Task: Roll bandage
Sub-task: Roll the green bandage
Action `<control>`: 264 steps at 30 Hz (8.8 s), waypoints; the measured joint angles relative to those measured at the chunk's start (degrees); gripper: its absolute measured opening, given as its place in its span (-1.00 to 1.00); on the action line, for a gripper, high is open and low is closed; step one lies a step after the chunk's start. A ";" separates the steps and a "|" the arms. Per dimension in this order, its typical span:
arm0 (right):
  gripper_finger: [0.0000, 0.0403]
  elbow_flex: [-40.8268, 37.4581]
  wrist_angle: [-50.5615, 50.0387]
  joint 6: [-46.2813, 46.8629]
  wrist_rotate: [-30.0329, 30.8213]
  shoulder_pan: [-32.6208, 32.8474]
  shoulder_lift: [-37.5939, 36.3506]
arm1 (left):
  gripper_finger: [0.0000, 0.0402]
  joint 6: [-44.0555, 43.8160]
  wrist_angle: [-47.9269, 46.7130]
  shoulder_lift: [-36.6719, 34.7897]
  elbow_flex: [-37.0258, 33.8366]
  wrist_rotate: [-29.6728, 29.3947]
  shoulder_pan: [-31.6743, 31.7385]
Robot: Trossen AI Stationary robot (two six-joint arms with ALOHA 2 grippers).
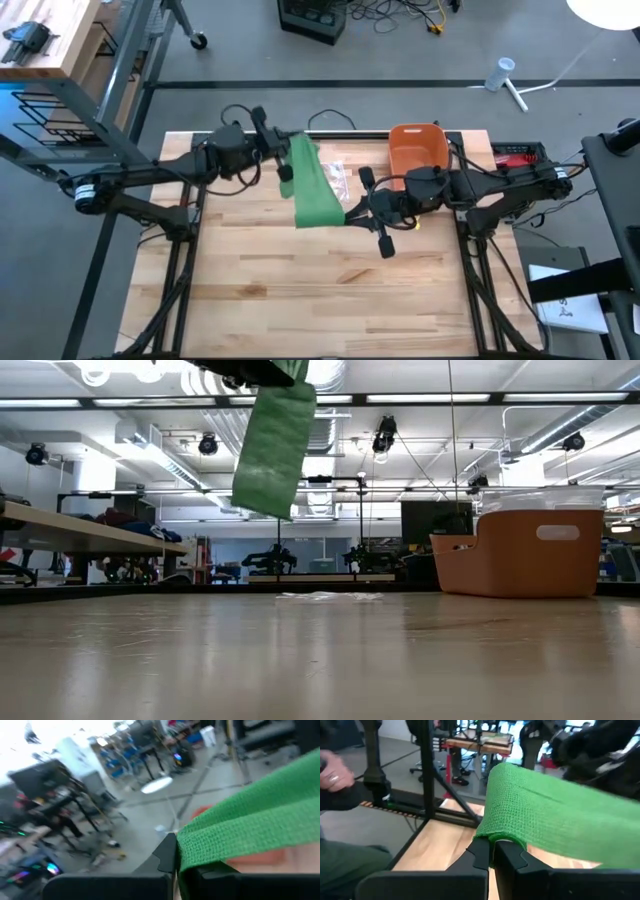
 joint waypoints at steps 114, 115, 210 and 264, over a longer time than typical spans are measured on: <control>-1.00 -3.72 -11.11 -3.25 2.79 -0.54 6.45 | -1.00 -29.29 -40.62 1.36 30.10 31.86 -8.55; -1.00 -3.72 -11.09 -2.81 1.77 -0.48 6.45 | -1.00 -28.23 -42.13 1.83 30.71 30.37 -8.25; -1.00 0.09 8.13 4.30 -2.24 3.13 3.58 | 0.37 -36.30 15.21 -8.53 -21.00 43.32 -13.39; -1.00 1.13 10.16 -11.26 -9.38 -15.10 8.38 | 0.41 -13.95 3.27 -22.58 -22.43 7.79 -14.79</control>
